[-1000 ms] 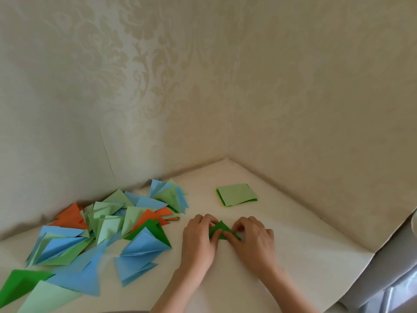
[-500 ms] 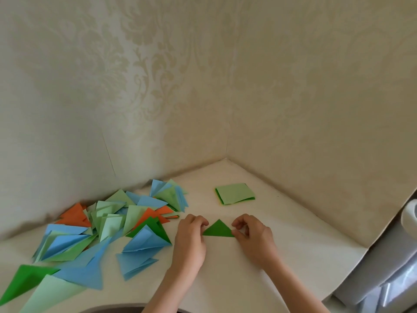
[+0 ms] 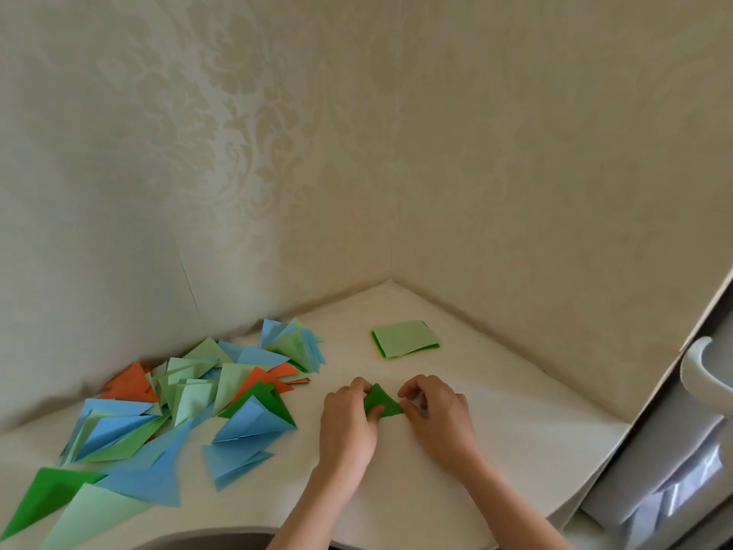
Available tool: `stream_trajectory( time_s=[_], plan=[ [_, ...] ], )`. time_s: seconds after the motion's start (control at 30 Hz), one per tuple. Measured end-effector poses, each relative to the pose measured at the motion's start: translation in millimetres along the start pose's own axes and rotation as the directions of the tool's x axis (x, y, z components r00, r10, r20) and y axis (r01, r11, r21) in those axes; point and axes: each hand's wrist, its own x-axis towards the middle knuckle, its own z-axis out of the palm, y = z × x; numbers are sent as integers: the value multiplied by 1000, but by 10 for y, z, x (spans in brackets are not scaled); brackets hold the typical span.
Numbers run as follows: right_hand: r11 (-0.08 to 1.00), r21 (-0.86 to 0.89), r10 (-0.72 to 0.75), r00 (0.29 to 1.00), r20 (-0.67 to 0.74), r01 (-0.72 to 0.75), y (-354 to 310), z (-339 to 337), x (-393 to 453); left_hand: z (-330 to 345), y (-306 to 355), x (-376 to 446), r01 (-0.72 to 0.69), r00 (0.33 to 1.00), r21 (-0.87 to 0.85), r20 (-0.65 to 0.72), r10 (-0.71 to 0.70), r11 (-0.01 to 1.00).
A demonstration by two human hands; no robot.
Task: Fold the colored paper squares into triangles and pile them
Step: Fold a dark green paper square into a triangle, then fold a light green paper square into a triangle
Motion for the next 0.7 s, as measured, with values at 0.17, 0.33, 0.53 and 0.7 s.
stream_trajectory(
  time_s=[0.17,0.33,0.53,0.7],
  plan=[
    [995,90,-42,996,-83,50,76,4,0,-75,-147,77,-53,993,3,-105,53,999],
    [985,-81,-167,970,-175,155,101,-31,377,-241,-310,388,28,976,-40,-215,-36,999],
    [944,-268,-203,979,-8,193,74,16,864,-222,-358,742,40,986,39,-163,-33,998],
    [944,-269,-198,980,0,191,148,109,910,-122,-373,890,56,985,211,-172,-20,976]
  ],
)
